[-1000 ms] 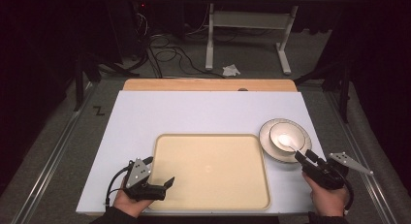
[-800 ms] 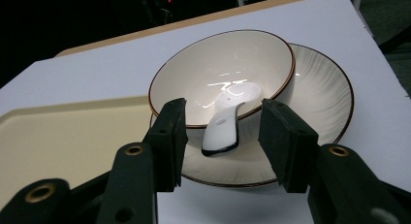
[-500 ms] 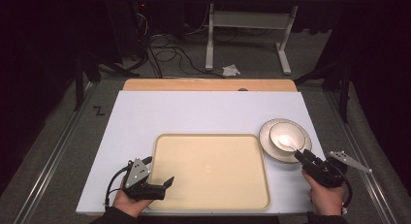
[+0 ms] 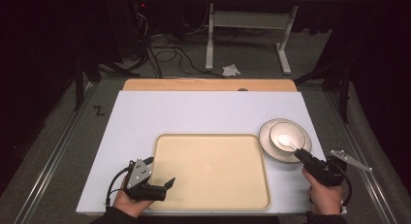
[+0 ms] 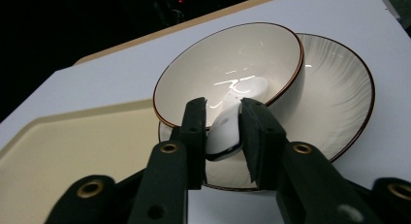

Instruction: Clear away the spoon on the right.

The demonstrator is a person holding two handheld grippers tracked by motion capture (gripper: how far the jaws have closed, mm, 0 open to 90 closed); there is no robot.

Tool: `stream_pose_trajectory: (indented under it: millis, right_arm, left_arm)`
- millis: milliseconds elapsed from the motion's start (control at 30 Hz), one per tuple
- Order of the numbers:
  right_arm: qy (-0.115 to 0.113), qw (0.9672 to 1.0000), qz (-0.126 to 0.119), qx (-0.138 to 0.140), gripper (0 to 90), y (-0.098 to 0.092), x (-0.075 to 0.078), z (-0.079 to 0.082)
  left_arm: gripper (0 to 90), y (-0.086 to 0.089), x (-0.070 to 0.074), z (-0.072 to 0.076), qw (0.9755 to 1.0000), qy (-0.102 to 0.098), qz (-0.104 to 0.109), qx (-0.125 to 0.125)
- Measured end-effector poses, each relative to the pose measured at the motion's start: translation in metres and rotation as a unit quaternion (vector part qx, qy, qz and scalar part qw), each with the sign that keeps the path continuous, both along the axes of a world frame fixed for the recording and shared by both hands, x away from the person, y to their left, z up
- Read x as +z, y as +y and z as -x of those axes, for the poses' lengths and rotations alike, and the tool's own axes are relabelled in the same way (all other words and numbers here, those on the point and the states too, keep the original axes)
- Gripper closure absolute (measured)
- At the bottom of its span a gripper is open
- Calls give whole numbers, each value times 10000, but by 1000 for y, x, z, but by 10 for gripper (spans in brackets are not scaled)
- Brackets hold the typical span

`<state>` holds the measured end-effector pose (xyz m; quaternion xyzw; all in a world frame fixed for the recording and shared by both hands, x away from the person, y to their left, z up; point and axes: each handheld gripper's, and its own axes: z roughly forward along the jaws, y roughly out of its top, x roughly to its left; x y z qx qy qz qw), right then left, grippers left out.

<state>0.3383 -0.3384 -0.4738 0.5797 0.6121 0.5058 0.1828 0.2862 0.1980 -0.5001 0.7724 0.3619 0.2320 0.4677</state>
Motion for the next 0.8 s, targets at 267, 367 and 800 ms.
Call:
stream_pose_trajectory:
  millis: [267, 367, 800]
  right_arm:
    - [39, 9999, 149, 25, 799, 3, 3, 0]
    - [32, 9997, 240, 64, 804, 4, 4, 0]
    - [18, 9993, 353, 121, 859, 4, 5, 0]
  left_arm:
    - [15, 2, 1, 1, 10000, -12, 16, 12]
    - [15, 2, 1, 1, 10000, -20, 29, 15]
    - [19, 2, 1, 1, 10000, -23, 42, 25]
